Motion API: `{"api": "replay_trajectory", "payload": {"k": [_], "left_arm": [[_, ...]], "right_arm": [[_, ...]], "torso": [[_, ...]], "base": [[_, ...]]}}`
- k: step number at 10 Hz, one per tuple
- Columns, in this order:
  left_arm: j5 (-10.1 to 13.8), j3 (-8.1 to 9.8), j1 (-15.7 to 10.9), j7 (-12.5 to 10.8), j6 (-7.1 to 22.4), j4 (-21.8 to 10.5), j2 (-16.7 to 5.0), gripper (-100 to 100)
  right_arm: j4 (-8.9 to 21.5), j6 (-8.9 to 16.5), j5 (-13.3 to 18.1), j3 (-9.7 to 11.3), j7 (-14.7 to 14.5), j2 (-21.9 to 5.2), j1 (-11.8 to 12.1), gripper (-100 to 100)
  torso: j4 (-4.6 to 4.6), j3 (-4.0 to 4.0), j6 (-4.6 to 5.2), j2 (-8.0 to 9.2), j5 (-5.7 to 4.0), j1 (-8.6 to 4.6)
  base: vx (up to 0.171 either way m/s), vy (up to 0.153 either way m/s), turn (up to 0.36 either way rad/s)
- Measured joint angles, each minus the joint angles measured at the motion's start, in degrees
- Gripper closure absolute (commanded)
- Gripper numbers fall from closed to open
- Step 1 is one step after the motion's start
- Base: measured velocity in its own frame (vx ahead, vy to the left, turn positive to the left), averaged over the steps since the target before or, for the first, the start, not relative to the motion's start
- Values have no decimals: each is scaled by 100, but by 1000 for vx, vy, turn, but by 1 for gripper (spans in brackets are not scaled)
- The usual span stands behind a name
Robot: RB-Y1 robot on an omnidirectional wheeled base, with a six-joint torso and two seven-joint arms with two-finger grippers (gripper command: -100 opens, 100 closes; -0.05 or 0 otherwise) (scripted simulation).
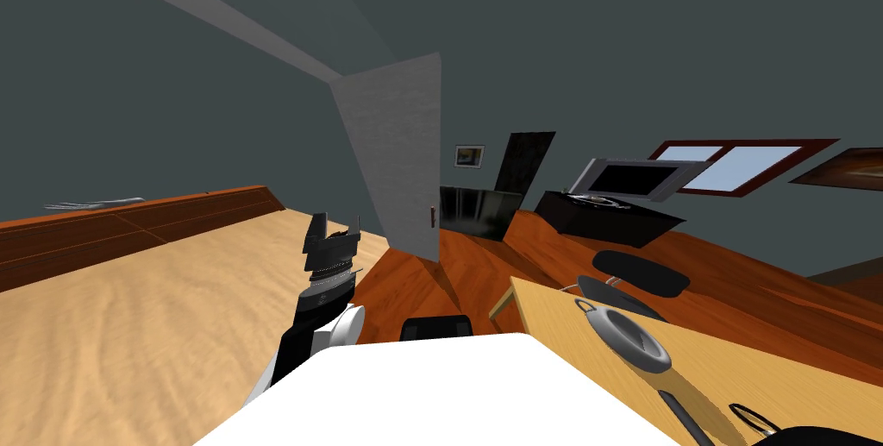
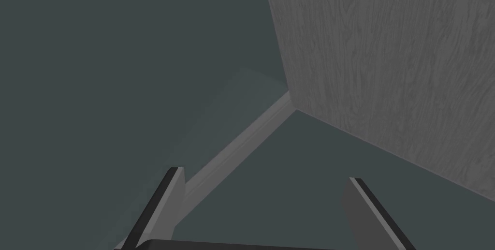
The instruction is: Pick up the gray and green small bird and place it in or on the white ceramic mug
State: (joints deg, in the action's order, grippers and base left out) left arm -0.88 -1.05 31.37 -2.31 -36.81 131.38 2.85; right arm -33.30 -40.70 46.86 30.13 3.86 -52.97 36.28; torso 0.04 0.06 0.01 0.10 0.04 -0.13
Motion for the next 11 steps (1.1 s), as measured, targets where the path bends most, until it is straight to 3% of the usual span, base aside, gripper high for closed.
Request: {"api": "replay_trajectory", "payload": {"k": [5, 7, 8, 11], "left_arm": [[0, 0, 0, 0, 0, 0, 0, 0], [0, 0, 0, 0, 0, 0, 0, 0], [0, 0, 0, 0, 0, 0, 0, 0], [0, 0, 0, 0, 0, 0, 0, 0]], "right_arm": [[-46, -178, 881, -755, 289, 80, 179, 100], [125, -301, 1225, -1088, 299, 160, 141, 100], [78, -297, 1354, -1152, 326, 145, 163, 100], [45, -401, 1882, -1599, 512, 195, 270, 100]], "torso": [[-3, -2, 5, -1, 4, 4], [-2, -2, 1, -1, 6, 3], [-2, -1, 0, -1, 6, 3], [-3, -3, 2, -2, 8, 7]], "base": [[6, 8, -16], [1, 3, -2], [7, 3, -12], [3, 6, -10]]}}
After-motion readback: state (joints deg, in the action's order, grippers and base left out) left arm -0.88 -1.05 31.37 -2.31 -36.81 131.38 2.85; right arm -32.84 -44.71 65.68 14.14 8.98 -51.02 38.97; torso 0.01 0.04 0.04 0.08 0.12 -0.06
